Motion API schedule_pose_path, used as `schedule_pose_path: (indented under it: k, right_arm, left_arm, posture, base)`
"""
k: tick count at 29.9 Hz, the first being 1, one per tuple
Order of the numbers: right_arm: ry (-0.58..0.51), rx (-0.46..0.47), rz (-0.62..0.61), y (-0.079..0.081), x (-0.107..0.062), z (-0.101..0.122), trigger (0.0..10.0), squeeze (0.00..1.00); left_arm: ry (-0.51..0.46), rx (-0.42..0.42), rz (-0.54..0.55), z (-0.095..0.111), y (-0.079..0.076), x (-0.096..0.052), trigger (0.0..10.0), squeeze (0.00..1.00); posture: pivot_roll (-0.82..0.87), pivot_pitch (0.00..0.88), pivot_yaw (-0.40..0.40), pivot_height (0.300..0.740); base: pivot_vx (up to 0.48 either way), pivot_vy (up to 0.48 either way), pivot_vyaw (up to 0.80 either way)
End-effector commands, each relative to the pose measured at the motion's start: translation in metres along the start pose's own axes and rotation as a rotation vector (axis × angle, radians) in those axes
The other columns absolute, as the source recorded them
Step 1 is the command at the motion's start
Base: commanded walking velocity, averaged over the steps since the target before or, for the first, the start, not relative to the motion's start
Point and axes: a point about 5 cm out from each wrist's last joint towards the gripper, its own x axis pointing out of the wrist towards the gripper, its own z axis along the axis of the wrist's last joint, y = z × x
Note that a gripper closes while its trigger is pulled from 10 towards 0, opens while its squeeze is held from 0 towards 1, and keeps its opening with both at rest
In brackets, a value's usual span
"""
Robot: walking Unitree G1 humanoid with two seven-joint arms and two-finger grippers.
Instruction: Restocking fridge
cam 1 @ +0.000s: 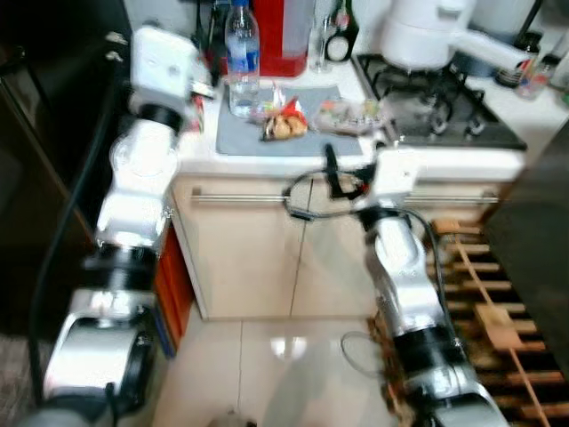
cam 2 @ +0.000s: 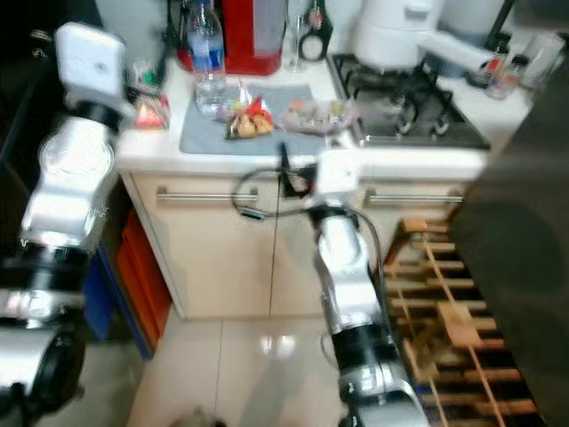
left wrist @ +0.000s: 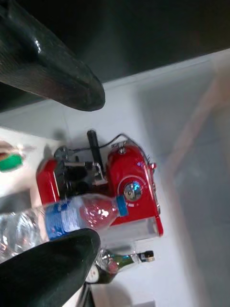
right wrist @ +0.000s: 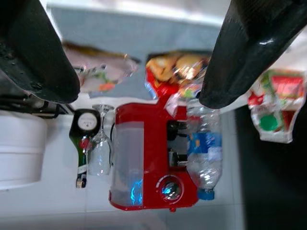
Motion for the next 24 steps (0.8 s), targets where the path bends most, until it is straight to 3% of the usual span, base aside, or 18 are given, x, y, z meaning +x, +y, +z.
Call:
schedule_pose_path:
  k: [1,2,3,7,15,23,24]
  right_arm:
    - [-0.007,-0.010,-0.037,-0.011,-0.001,0.003,10.0,0.00]
    - [-0.007,-0.010,-0.037,-0.011,-0.001,0.003,10.0,0.00]
    - [-0.013,-0.008,-0.045,-0.012,-0.002,0.005,10.0,0.00]
    - [-0.015,0.001,-0.062,-0.012,-0.003,0.006,10.0,0.00]
    - [-0.030,0.005,-0.066,-0.010,-0.003,0.011,10.0,0.00]
    - [-0.074,0.022,-0.018,-0.002,-0.008,0.029,10.0,0.00]
    - [-0.035,0.101,-0.013,-0.001,-0.012,0.028,10.0,0.00]
  left_arm:
    - [0.002,-0.038,-0.041,0.007,-0.010,0.008,10.0,0.00]
    - [0.002,-0.038,-0.041,0.007,-0.010,0.008,10.0,0.00]
    - [0.050,-0.117,-0.022,0.007,-0.009,0.016,10.0,0.00]
    - [0.021,-0.119,-0.003,0.020,-0.005,0.030,10.0,0.00]
    - [-0.065,-0.066,-0.018,0.046,-0.001,0.047,10.0,0.00]
    - [-0.117,-0.068,-0.012,0.061,0.003,0.054,10.0,0.00]
    - [-0.137,-0.039,0.050,0.068,0.010,0.057,10.0,0.00]
  posture:
    - [0.04,0.000,0.017,0.740]
    - [0.04,0.000,0.017,0.740]
    - [0.03,0.000,0.027,0.740]
    - [0.02,0.000,0.031,0.740]
    - [0.00,0.000,0.050,0.740]
    - [-0.02,0.000,0.051,0.740]
    - [-0.03,0.000,0.034,0.740]
  base:
    - [0.480,0.000,0.00]
    - [0.480,0.000,0.00]
    - [0.480,0.000,0.00]
    - [0.480,0.000,0.00]
    - [0.480,0.000,0.00]
    - [0.480,0.000,0.00]
    - [0.000,0.000,0.00]
